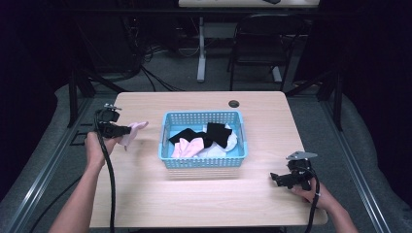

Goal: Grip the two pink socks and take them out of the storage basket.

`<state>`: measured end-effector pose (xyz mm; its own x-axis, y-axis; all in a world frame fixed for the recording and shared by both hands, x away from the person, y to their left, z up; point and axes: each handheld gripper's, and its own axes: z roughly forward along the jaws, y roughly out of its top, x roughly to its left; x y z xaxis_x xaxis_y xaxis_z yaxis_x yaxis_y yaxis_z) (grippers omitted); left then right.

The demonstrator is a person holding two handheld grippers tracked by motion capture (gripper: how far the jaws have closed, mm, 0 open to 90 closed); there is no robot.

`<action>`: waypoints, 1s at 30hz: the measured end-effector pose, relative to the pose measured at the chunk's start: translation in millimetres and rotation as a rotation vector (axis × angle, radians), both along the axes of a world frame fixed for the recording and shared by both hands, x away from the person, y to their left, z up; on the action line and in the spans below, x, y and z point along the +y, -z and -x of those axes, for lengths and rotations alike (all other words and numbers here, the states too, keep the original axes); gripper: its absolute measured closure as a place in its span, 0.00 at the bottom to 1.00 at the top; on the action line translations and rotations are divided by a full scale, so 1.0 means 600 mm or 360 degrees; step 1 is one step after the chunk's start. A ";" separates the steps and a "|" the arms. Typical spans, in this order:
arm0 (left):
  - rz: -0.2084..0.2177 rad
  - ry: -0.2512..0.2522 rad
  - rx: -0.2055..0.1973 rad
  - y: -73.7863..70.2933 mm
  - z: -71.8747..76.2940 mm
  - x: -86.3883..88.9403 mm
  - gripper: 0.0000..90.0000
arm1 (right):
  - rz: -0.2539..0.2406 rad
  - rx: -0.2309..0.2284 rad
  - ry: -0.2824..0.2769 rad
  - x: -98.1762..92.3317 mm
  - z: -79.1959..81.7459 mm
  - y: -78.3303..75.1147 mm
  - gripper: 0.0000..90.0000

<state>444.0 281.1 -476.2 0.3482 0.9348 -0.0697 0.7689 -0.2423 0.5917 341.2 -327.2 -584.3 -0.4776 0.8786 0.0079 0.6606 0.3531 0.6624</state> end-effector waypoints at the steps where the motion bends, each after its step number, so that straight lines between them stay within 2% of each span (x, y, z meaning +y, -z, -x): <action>1: -0.0004 -0.0005 0.0015 0.008 -0.001 -0.001 0.96 | 0.0004 -0.0001 0.0001 0.000 0.000 0.000 0.00; 4: -0.0008 -0.0026 0.0076 0.038 -0.005 -0.002 0.96 | 0.0000 0.0000 0.0000 0.000 0.000 0.000 0.00; 8: 0.0002 -0.0037 0.0123 0.057 -0.007 -0.001 0.96 | 0.0000 0.0000 0.0000 0.000 0.000 0.000 0.00; 10: 0.0003 -0.0040 0.0145 0.064 -0.008 -0.002 0.87 | -0.0001 -0.0001 0.0000 0.000 0.000 0.000 0.00; 12: 0.0017 -0.0053 0.0155 0.064 -0.007 -0.001 0.69 | 0.0000 0.0000 0.0000 0.000 0.000 0.000 0.00; 13: 0.0029 -0.0063 0.0149 0.062 -0.006 -0.001 0.60 | -0.0001 0.0000 0.0000 0.000 0.000 0.000 0.00; 14: 0.0041 -0.0069 0.0144 0.058 -0.004 -0.001 0.60 | -0.0001 0.0000 0.0000 0.000 0.000 0.000 0.00; 15: 0.0063 -0.0057 0.0105 0.047 -0.001 -0.001 0.46 | -0.0001 0.0000 0.0000 0.000 0.000 0.000 0.00; 16: 0.0063 -0.0057 0.0105 0.047 -0.001 -0.001 0.41 | -0.0001 0.0000 0.0000 0.000 0.000 0.000 0.00; 17: 0.0078 -0.0043 0.0062 0.031 0.003 -0.005 0.36 | -0.0001 0.0000 0.0000 0.000 0.000 0.000 0.00; 18: 0.0078 -0.0043 0.0062 0.031 0.003 -0.005 0.31 | -0.0001 0.0000 0.0000 0.000 0.000 0.000 0.00; 19: 0.0084 -0.0030 0.0042 0.024 0.005 -0.009 0.31 | 0.0000 0.0000 0.0000 0.000 0.000 0.000 0.00; 21: 0.0089 0.0022 -0.0016 0.001 0.010 -0.025 0.21 | -0.0001 -0.0001 0.0000 0.000 0.000 0.000 0.00; 22: 0.0089 0.0022 -0.0016 0.001 0.010 -0.025 0.19 | -0.0001 -0.0001 0.0000 0.000 0.000 0.000 0.00; 23: 0.0098 0.0062 -0.0048 -0.012 0.012 -0.038 0.17 | -0.0001 0.0000 0.0000 0.000 0.000 0.000 0.00; 26: 0.0100 0.0096 -0.0075 -0.021 0.014 -0.053 0.15 | -0.0001 0.0000 0.0000 0.000 0.000 0.000 0.00; 27: 0.0094 0.0124 -0.0095 -0.028 0.015 -0.069 0.08 | -0.0001 -0.0001 0.0000 0.000 0.000 0.000 0.00; 30: 0.0093 0.0151 -0.0112 -0.033 0.015 -0.084 0.03 | 0.0000 -0.0001 0.0000 0.000 0.000 0.000 0.00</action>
<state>434.9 230.7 -456.7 0.4411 0.8924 -0.0953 0.7003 -0.2759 0.6584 341.2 -327.2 -584.3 -0.4778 0.8784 0.0080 0.6604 0.3531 0.6628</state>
